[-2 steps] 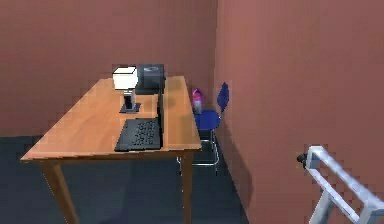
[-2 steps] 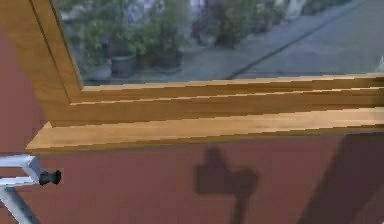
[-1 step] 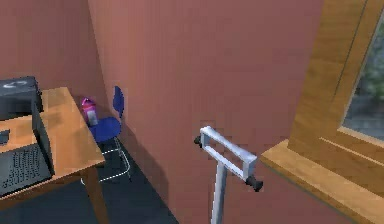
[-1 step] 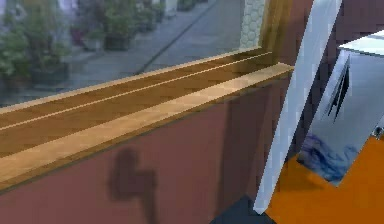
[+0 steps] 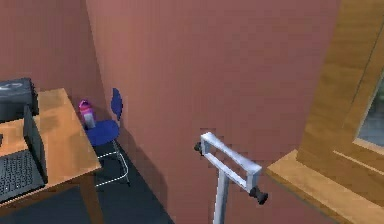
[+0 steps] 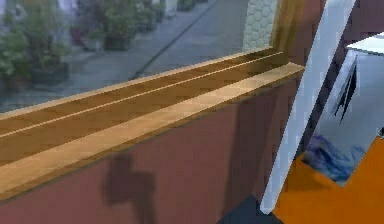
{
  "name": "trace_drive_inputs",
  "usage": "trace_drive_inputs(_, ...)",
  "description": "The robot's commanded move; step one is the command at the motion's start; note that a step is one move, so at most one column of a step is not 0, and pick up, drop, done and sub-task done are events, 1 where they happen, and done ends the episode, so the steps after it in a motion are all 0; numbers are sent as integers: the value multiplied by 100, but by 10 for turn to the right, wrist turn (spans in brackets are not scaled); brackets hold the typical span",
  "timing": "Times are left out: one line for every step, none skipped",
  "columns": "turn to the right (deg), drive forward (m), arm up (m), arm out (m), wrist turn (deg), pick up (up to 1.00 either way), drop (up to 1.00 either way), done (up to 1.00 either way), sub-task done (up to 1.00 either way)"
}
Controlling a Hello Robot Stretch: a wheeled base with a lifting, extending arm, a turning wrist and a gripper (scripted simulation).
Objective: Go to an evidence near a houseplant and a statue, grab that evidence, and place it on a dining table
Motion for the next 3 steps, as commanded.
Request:
trace_drive_inputs(-450,0,0,0,0,0,0,0,0)
trace_drive_inputs(-390,0,0,0,0,0,0,0,0)
trace_drive_inputs(0,70,0,0,0,0,0,0,0)
